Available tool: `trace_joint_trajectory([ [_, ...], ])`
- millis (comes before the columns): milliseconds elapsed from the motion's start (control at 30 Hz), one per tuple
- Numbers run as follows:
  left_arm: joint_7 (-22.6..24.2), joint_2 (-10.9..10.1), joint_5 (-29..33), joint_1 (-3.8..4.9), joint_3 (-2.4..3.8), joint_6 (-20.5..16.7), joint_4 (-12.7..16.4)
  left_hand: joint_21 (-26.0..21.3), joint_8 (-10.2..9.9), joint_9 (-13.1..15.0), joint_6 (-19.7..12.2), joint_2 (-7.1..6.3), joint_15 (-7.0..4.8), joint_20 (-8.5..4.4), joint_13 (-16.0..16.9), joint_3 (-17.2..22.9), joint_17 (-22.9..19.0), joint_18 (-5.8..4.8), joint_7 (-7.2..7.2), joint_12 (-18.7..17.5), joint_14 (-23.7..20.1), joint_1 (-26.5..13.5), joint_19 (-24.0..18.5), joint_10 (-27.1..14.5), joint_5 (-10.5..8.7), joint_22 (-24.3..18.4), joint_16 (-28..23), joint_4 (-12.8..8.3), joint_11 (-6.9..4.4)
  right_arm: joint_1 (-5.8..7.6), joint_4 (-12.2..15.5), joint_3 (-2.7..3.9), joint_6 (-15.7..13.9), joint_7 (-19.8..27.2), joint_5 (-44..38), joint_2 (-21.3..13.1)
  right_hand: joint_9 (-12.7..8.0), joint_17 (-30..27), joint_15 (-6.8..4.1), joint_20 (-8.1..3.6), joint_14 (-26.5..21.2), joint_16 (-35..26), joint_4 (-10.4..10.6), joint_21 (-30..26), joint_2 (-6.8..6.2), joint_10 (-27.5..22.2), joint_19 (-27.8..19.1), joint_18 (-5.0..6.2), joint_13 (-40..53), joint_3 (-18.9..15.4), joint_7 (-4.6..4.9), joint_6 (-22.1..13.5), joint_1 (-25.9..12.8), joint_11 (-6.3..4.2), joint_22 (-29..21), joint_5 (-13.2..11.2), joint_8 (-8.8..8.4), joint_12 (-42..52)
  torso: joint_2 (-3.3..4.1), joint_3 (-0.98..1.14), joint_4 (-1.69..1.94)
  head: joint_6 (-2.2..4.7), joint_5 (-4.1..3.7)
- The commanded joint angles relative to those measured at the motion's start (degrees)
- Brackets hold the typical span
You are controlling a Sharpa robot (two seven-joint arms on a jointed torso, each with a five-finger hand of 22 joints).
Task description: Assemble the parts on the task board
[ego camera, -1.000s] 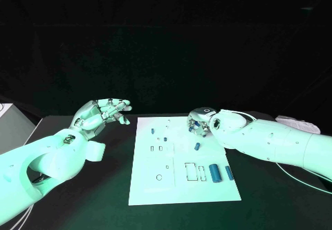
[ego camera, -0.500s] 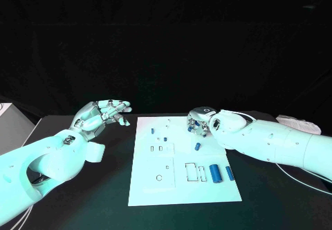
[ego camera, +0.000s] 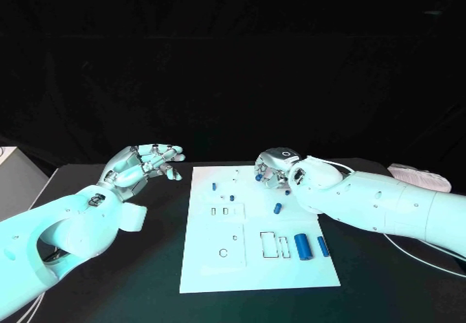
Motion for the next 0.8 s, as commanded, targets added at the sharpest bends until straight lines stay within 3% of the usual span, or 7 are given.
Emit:
trace_joint_trajectory([
  [33, 0.08, 0.09, -0.31, 0.01, 0.05, 1.30, -0.07, 0.23, -0.36, 0.11, -0.08, -0.02, -0.08, -0.11, 0.04, 0.27, 0.09, 0.64, -0.05, -0.24, -0.55, -0.29, -0.39, -0.36, -0.06, 0.12, 0.27, -0.12, 0.08, 0.13, 0.12, 0.12, -2.98, -3.19, 0.47, 0.98, 1.82, -0.08, -0.49, 0.01, 1.60, 0.33, -0.01, 0.04, 1.03, 1.64, 0.17, -1.06, 0.77, 0.14, 0.03, 0.18, 0.21, -1.26, -0.01, 0.22, 0.36, 0.05, 0.10, -0.03, 0.09, 0.21, 0.02],
  [400, -0.14, 0.25, -0.52, 0.01, 0.05, 1.70, -0.40, 0.37, -0.36, 0.14, -0.08, -0.01, -0.08, -0.12, 0.04, 0.33, 0.15, 0.64, -0.05, -0.23, -0.63, -0.20, -0.47, -0.38, -0.06, 0.21, 0.36, -0.21, 0.08, 0.48, -3.17, 0.56, -6.68, -7.16, 0.17, 6.10, 2.14, -0.30, -0.44, 0.03, 1.55, 0.28, 0.21, -0.11, 1.10, 1.49, 0.05, -1.02, 0.88, 0.18, 0.10, -0.13, -0.34, -1.19, -0.21, 0.41, 0.43, -0.22, 0.30, -0.16, 0.32, 0.40, 0.07],
  [800, -0.33, 0.38, -0.89, 0.01, 0.05, 1.90, -0.44, 0.37, -0.36, 0.14, -0.08, -0.01, -0.08, -0.12, 0.04, 0.33, 0.15, 0.64, -0.05, -0.23, -0.63, -0.20, -0.47, -0.38, -0.06, 0.21, 0.36, -0.21, 0.08, 0.54, -7.30, 0.65, -7.76, -7.51, -0.59, 9.52, 2.29, -0.18, -0.40, 0.04, 1.57, 0.37, 0.16, -0.02, 0.98, 1.35, 0.05, -1.04, 0.93, 0.19, 0.16, -0.35, -0.49, -1.13, -0.08, 0.63, 0.43, -0.39, 0.47, -0.08, 0.27, 0.27, 0.46],
])
